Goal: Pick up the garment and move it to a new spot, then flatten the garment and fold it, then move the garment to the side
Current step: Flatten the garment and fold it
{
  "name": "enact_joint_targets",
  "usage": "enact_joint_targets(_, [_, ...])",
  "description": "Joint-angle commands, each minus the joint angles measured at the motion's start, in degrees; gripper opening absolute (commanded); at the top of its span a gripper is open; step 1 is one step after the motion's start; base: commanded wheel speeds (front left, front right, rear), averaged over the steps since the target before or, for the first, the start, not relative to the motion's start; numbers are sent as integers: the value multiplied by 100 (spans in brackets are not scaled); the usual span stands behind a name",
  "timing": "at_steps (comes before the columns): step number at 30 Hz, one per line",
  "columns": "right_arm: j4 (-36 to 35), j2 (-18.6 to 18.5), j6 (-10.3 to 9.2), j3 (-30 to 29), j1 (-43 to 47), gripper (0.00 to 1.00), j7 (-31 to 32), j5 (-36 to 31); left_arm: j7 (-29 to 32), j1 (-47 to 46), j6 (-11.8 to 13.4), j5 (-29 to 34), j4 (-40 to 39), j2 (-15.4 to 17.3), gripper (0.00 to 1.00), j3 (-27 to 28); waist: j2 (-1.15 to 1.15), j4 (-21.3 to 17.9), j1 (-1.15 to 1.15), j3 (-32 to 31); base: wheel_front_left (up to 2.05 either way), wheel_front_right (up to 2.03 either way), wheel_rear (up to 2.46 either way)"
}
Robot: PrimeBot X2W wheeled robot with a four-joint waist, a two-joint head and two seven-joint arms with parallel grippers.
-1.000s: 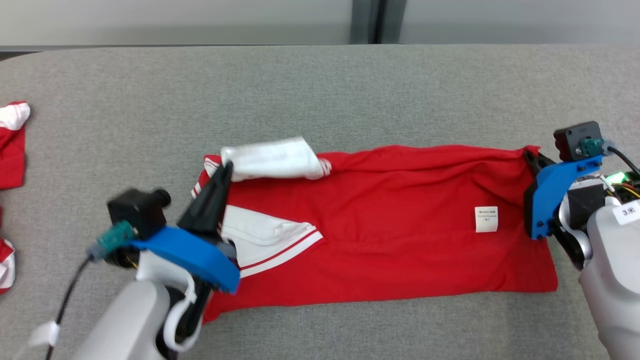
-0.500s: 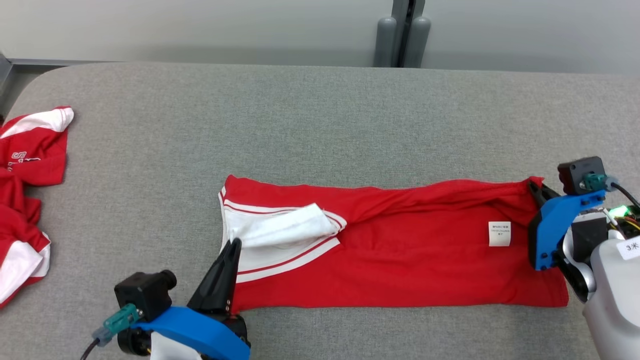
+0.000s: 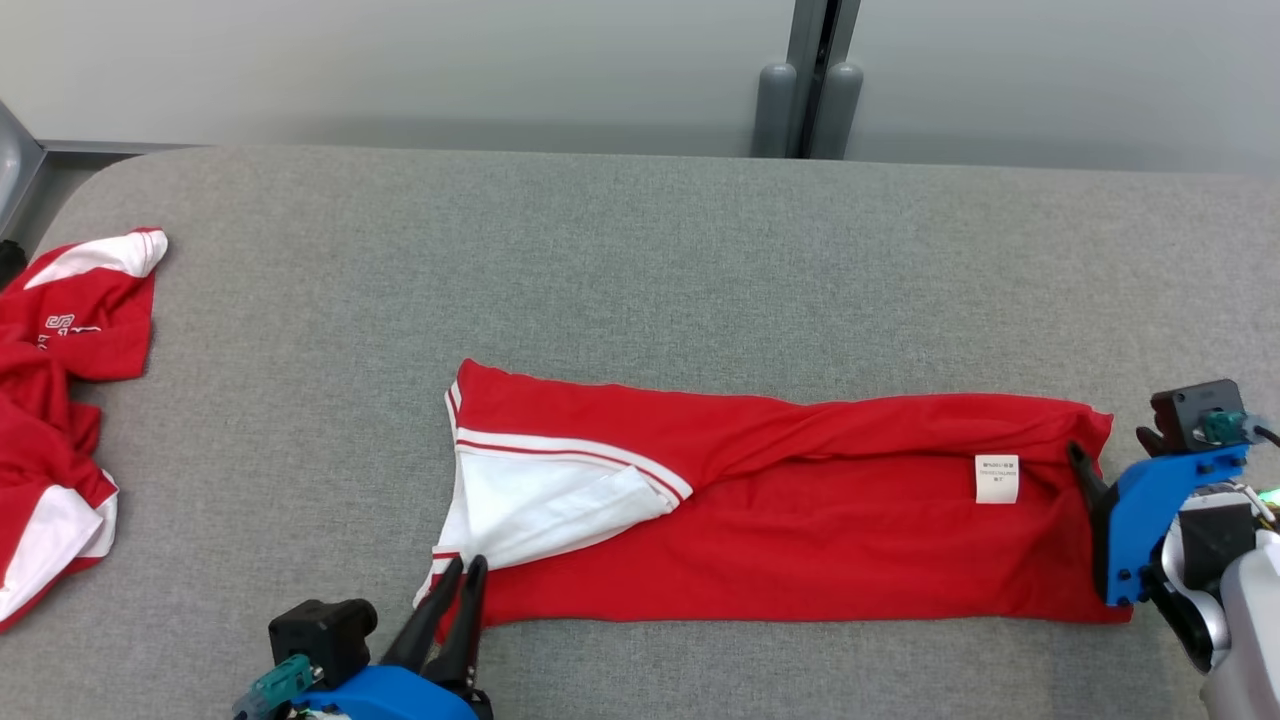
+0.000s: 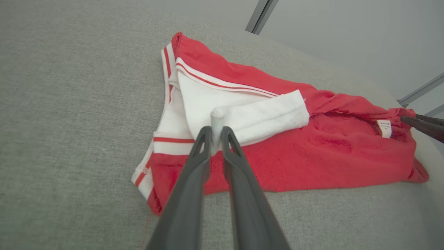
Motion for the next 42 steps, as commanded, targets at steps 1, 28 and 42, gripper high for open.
enact_joint_targets(1, [-53,32,1,-50,112,100,15,30,-50,-13,28,40,39,17,100,23,0,-5,0,-16,0,0,0])
enact_joint_targets(28, [-1090,1471,1,-1887,694,100,129,907,-1185,-465,-275,1734,760,-426,100,1417,0,-211,0,-448,0,0,0])
enact_joint_targets(42, [512,1469,1,-1844,-158,100,-637,550,-1185,-591,-431,1836,979,-589,100,1742,0,-123,0,-112,0,0,0])
